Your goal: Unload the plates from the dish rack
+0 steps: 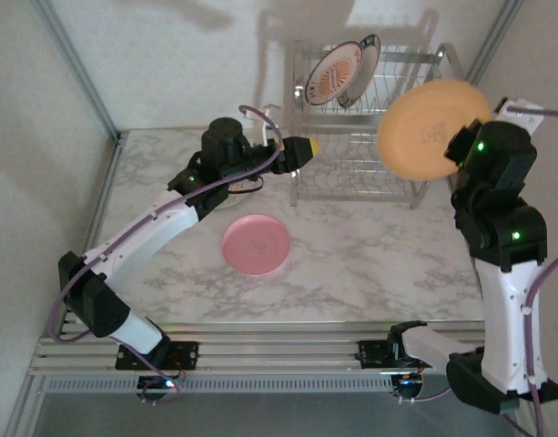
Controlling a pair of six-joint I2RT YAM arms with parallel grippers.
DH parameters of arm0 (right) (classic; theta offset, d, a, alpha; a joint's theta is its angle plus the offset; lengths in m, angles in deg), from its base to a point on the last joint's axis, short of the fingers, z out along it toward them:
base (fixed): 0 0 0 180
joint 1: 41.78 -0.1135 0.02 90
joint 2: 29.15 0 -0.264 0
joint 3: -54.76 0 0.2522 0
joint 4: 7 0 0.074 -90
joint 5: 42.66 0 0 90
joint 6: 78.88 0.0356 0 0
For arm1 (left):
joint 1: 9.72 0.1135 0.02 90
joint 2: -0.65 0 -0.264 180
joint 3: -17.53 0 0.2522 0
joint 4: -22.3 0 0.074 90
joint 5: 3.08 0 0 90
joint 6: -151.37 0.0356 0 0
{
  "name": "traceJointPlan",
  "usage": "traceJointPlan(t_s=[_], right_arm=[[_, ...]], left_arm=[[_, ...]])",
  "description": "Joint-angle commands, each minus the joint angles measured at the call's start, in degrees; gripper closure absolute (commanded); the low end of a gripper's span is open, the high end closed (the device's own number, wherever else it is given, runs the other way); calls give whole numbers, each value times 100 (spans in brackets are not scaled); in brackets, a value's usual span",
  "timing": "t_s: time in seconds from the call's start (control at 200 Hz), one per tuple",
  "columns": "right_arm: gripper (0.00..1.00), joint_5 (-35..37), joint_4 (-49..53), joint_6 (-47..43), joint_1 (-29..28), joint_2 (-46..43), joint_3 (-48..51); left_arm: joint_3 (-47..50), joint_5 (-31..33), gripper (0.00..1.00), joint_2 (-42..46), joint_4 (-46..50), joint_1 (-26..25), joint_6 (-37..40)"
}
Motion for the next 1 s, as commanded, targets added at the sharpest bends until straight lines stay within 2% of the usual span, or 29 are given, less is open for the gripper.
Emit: traceJointPlan(t_s=[0.0,0.3,0.511,0.636,0.731,0.991], right_arm=[[100,-1209,640,1148,-15,-232,468],[100,-3052,-412,2159,-9,-520,2156],[100,-3614,-907,2160,-9,-420,2578],[100,-3862,-1100,2109,-17,-317,2713],[100,-3982,-1280,2099,-15,-280,2830],[100,-4202,-1459,1915,-18,-166,2968]], left_arm=[[-392,-230,24,-174,481,-127,402],[-605,-197,23,-390,1539,-140,676],[-563,-103,24,-575,1843,-139,495],[-660,-5,31,-696,2068,-139,464],[-696,54,43,-733,2173,-139,484],[-709,69,93,-786,2301,-113,468]])
